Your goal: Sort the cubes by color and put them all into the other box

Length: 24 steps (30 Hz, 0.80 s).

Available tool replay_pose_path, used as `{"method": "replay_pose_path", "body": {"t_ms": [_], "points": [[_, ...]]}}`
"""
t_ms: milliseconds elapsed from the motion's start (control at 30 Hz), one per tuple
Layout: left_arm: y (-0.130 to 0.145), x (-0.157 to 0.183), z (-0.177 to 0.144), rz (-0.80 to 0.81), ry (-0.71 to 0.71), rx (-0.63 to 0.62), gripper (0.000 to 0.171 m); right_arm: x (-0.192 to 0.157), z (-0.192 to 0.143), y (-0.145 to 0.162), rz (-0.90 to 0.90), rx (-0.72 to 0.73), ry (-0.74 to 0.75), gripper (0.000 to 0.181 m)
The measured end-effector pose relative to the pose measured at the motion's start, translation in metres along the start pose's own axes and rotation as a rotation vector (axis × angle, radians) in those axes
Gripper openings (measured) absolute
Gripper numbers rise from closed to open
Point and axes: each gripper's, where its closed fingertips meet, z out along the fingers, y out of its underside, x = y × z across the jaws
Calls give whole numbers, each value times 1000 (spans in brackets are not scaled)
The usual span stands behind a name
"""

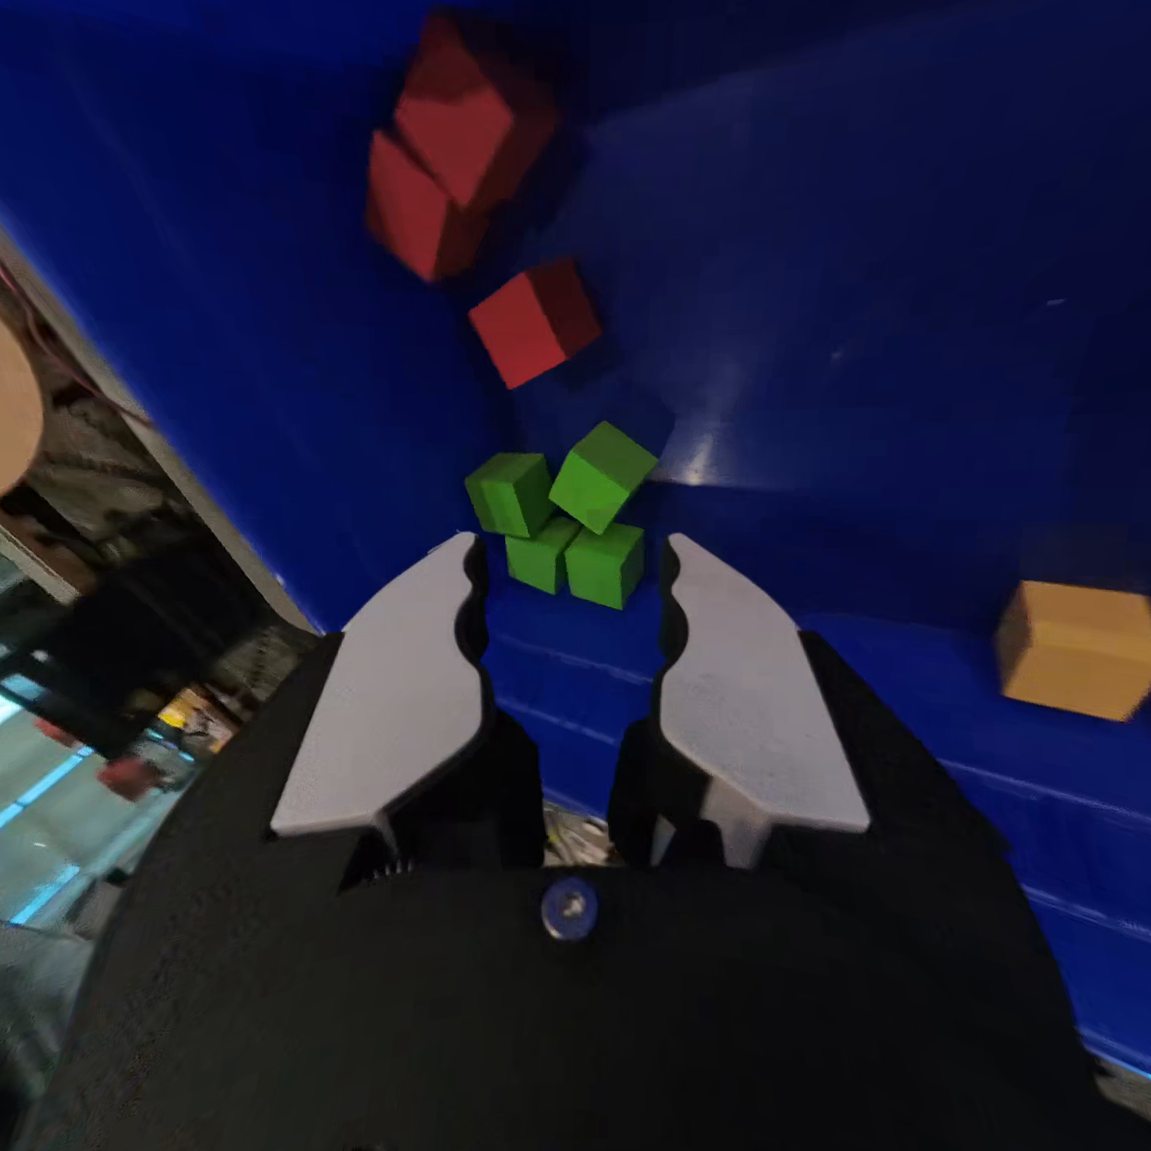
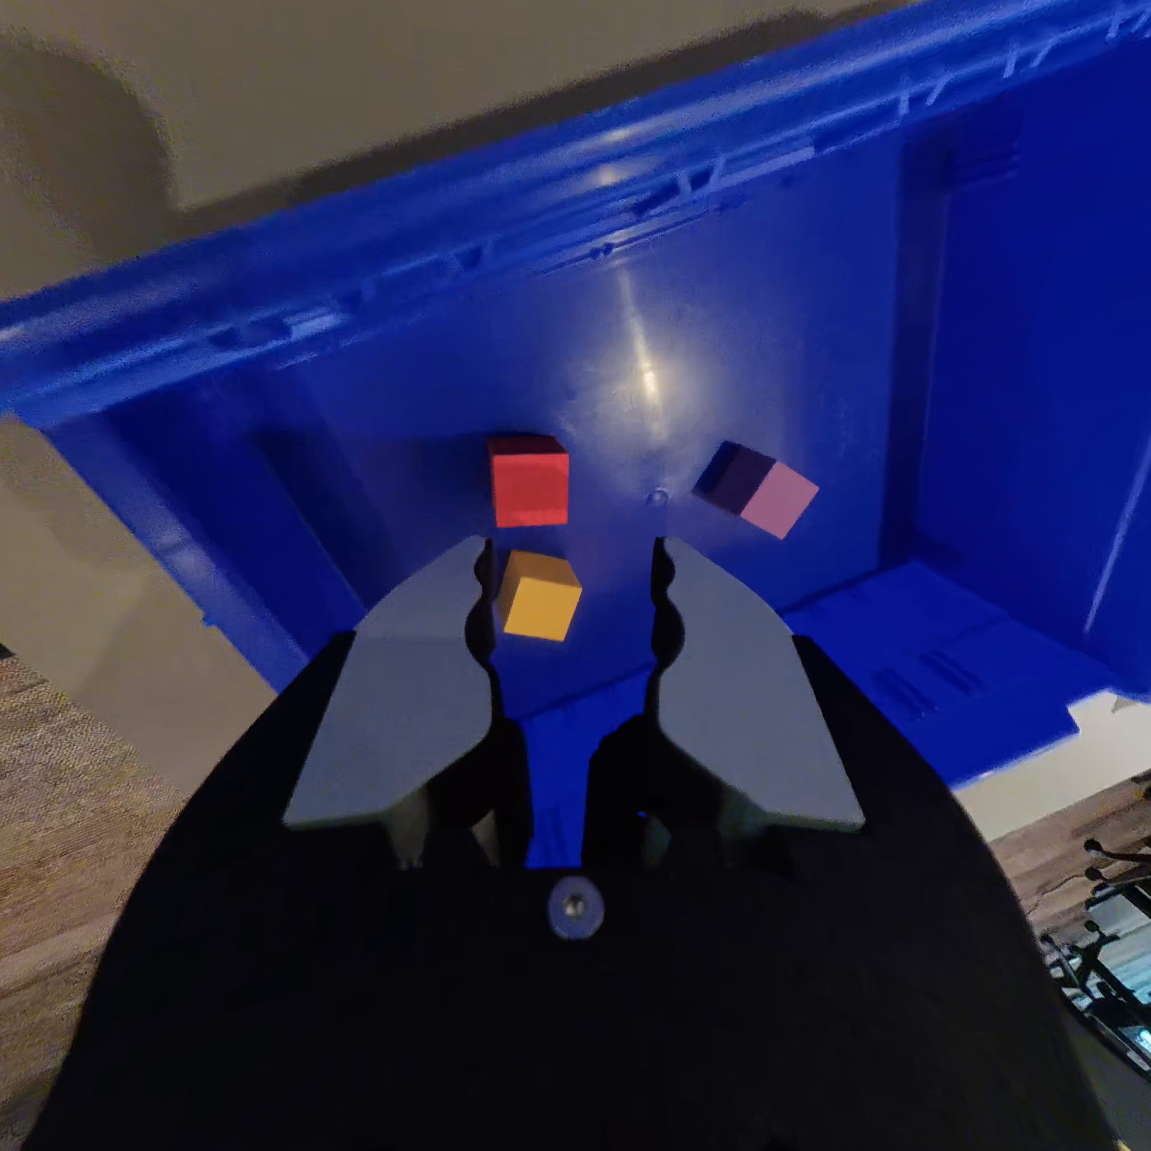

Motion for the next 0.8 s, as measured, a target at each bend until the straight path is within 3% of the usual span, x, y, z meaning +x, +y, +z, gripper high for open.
{"method": "replay_pose_path", "body": {"t_ms": [333, 433, 467, 567, 667, 733, 800], "points": [[-1, 12, 42, 121, 190, -73, 55, -11, -16, 7, 10, 67, 18, 44], [2, 11, 47, 135, 212, -111, 46, -10, -17, 6, 6, 76, 32, 42], [4, 12, 48, 135, 229, -128, 36, -11, -18, 4, 2, 81, 35, 42], [7, 14, 46, 106, 258, -133, 33, -8, -24, -1, -10, 97, 64, 40], [-5, 9, 29, -93, 294, 21, 32, -4, -36, -10, -25, 144, 107, 38], [-22, 5, 3, -297, 374, 224, 32, -1, -47, -24, -47, 218, 152, 38], [-46, 5, -42, -501, 561, 501, 32, -1, -62, -46, -70, 335, 195, 41]]}}
